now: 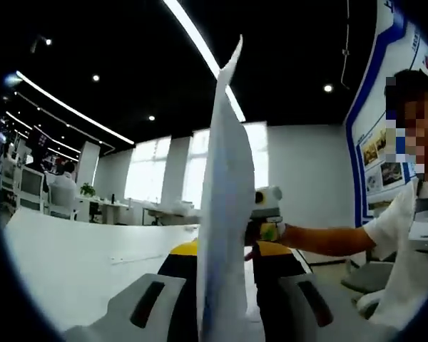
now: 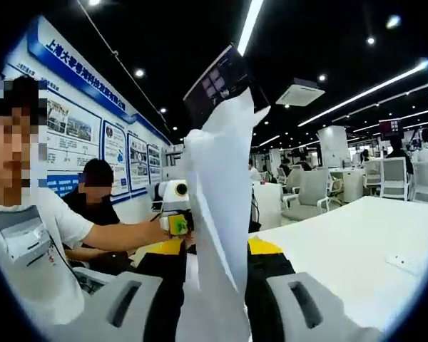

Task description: Organize the stack of printing papers by aligning and flattening the scattered papers on the table

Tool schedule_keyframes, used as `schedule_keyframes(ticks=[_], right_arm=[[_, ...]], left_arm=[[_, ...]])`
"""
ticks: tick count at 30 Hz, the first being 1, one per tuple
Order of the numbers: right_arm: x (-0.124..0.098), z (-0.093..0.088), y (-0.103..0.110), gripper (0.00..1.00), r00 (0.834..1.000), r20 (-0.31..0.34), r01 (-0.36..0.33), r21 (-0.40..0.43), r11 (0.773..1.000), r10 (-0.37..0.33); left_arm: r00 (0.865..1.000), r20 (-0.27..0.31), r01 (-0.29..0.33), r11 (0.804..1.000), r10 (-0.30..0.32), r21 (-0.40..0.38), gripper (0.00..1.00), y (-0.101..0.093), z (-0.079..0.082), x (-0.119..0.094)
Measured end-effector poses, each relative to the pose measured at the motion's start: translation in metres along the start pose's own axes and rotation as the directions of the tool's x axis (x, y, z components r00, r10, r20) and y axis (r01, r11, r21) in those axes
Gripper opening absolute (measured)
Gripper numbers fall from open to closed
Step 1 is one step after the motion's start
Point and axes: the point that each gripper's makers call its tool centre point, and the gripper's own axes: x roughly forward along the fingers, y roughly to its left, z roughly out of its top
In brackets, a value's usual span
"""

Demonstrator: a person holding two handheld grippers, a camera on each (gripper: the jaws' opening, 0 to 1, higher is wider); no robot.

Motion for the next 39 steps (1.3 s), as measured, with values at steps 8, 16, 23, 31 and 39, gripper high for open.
schedule_keyframes(ticks=[8,16,23,31,39], right_arm=[[0.003,-0.019,-0.014,0.31,0.998,-0.043,0.042,0.026,0.999,-0.041],[-0.007,0.0,-0.012,0.33,0.998,0.018,0.066,-0.01,0.998,-0.065],[-0.022,0.051,-0.003,0.4,0.974,0.224,-0.027,0.032,0.999,0.019],[-0.014,0.082,0.007,0.0,0.955,0.289,-0.071,-0.014,0.997,0.072],[-0.009,0.081,0.008,0.0,0.954,0.289,-0.071,-0.043,0.997,0.081]], left_arm=[[0.995,-0.1,-0.03,1.0,0.029,-0.006,0.3,-0.001,-0.036,0.005],[0.987,-0.163,-0.005,1.0,0.008,0.018,0.06,-0.003,-0.038,0.012],[0.984,-0.171,0.022,0.993,-0.042,-0.117,0.06,-0.005,-0.04,0.009],[0.978,-0.205,0.015,0.987,-0.049,-0.16,0.06,-0.01,-0.042,0.01],[0.975,-0.208,0.032,0.981,-0.072,-0.189,0.06,-0.012,-0.041,0.01]])
